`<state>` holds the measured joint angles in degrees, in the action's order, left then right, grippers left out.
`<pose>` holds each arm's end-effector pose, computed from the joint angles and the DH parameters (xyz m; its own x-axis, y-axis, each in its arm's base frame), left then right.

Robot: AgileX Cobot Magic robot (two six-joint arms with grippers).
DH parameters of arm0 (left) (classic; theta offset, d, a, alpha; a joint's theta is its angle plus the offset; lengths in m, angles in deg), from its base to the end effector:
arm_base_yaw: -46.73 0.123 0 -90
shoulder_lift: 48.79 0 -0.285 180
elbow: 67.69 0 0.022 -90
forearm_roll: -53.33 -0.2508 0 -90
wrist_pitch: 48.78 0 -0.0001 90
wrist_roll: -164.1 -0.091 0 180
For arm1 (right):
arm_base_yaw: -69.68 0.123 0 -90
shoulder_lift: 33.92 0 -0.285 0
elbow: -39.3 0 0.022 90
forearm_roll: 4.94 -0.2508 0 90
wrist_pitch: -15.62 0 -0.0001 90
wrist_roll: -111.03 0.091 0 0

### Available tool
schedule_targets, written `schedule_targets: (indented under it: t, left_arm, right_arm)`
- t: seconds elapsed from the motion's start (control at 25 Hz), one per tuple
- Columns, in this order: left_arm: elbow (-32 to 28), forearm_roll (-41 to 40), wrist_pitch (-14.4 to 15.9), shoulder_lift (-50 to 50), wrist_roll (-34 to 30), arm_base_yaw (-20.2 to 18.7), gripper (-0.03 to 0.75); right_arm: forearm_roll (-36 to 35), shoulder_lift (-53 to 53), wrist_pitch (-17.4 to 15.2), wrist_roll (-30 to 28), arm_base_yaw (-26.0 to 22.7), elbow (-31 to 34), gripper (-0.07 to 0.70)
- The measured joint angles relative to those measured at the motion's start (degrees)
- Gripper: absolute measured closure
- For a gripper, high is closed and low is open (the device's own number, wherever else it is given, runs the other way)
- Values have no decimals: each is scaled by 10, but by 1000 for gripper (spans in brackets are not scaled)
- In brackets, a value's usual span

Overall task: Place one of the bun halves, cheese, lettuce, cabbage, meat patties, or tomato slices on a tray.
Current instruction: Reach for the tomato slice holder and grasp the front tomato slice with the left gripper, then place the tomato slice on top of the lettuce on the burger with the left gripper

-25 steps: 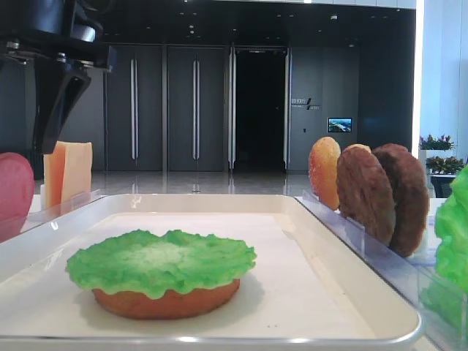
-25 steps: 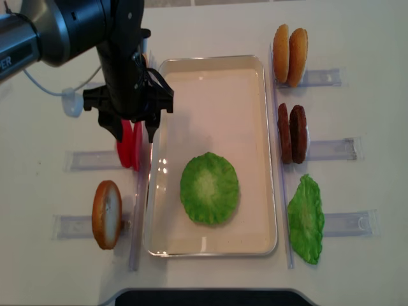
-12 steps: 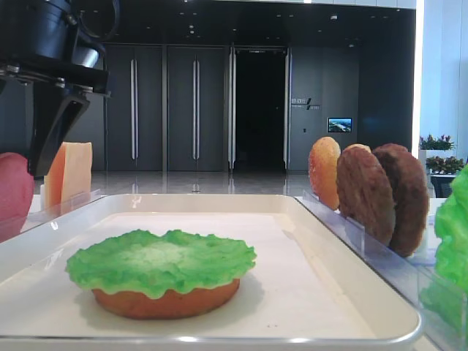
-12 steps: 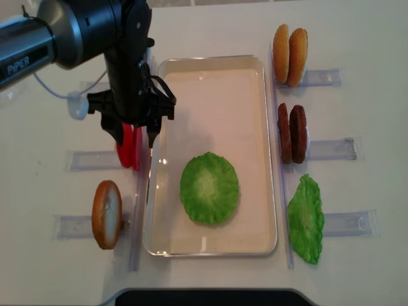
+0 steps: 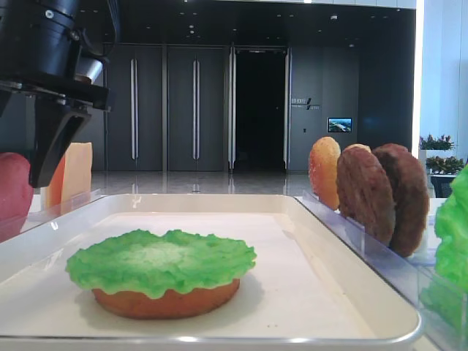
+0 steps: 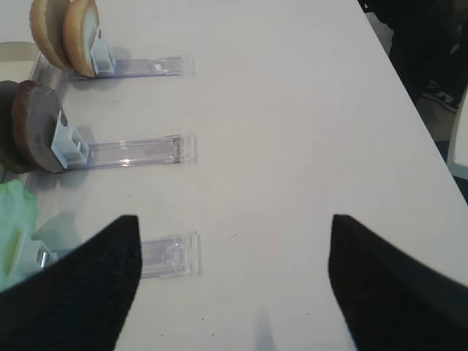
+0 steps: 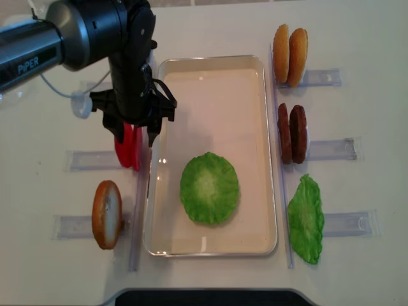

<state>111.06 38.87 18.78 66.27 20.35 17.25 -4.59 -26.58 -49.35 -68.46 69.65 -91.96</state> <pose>0.3152 -0.1541 0.2013 -0.9976 -0.0055 -0.0692 -0.0211 0.9737 0.2268 -0.0089 -0.0005 0.2706 -0.5157 0.0066 -0.8567 0.0085 1.0000 0.0026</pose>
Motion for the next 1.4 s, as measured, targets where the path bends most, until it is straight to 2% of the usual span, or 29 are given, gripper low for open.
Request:
schedule_targets:
  t: [0.16,0.28,0.36,0.6,0.64,1.04,1.24,1.4]
  left_arm:
    - [0,-2,-10,0,0,0,245]
    - [0,-6,-12,0,0,0,298]
    - [0,-8,-14,0,0,0,361]
    - [0,-11,-21,0,0,0,648]
    - [0,-11,-21,0,0,0,663]
    - [0,5,-16,-6,-16,0,668]
    - [0,21,10,-53,-25,0,668]
    - [0,36,18,-105,-25,0,669]
  right_arm:
    - [0,0,0,0,0,0,97]
    - [0,0,0,0,0,0,97]
    - [0,0,0,0,0,0,97]
    - [0,0,0,0,0,0,97]
    - [0,0,0,0,0,0,97]
    - [0,0,0,0,0,0,97]
    - [0,0,0,0,0,0,97]
    - [0,0,0,0,0,0,97]
